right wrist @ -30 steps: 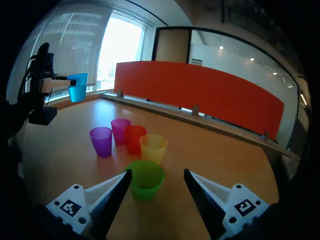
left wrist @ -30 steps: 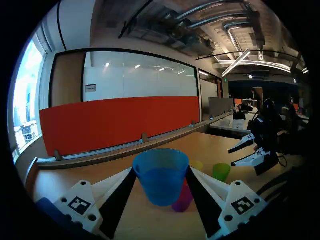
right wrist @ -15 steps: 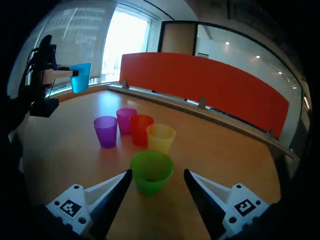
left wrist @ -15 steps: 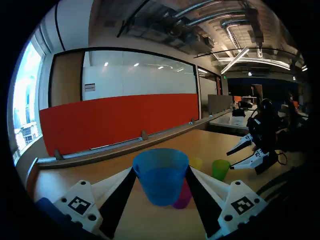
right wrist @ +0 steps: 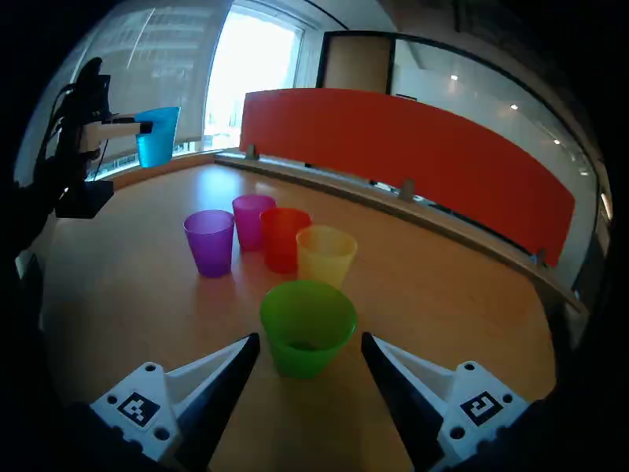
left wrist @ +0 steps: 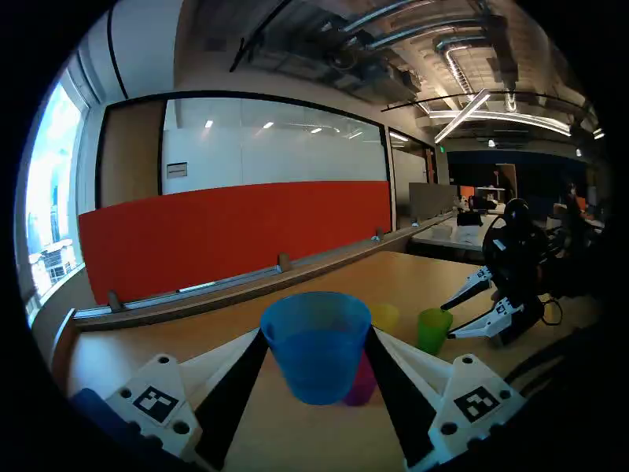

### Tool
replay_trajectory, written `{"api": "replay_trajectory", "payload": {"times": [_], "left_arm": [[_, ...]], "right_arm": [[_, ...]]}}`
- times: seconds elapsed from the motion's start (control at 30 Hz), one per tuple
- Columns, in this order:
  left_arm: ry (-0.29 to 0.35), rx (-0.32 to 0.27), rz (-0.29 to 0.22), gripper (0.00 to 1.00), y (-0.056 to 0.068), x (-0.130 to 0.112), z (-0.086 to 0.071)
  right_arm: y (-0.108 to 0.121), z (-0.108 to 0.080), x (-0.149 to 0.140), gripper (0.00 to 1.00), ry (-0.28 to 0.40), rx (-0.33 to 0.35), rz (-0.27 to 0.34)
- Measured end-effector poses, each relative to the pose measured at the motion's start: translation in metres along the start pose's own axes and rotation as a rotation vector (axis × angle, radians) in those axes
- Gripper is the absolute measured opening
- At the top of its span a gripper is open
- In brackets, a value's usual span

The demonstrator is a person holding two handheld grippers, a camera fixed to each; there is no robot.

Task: Pour water

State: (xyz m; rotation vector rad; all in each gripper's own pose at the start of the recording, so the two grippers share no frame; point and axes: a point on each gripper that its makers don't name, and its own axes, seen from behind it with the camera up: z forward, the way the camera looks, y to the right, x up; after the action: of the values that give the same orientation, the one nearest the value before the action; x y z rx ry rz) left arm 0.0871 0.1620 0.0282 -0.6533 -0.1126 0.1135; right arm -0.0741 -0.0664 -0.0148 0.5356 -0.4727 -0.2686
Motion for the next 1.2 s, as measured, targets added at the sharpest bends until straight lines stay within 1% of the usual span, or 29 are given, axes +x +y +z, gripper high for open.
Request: {"api": "replay_trajectory", "payload": {"times": [0.37, 0.7, 1.07, 1.2], "left_arm": [[-0.005, 0.001, 0.001, 0.85, -0.003, -0.003, -0.001], [-0.007, 0.0, 0.002, 0.85, -0.004, -0.004, 0.0], [-0.007, 0.0, 0.001, 0.85, -0.005, -0.004, -0.001], [-0.006, 0.001, 0.001, 0.85, -0.006, -0.004, -0.001]], "right_arm": [[0.0, 0.013, 0.001, 1.0, -0.007, 0.016, 0.031], [-0.002, 0.021, 0.007, 1.0, -0.014, 0.03, 0.024], [-0.006, 0.026, 0.006, 1.0, -0.025, 0.047, 0.044], [-0.005, 0.027, 0.005, 0.98, -0.032, 0.047, 0.04]]}}
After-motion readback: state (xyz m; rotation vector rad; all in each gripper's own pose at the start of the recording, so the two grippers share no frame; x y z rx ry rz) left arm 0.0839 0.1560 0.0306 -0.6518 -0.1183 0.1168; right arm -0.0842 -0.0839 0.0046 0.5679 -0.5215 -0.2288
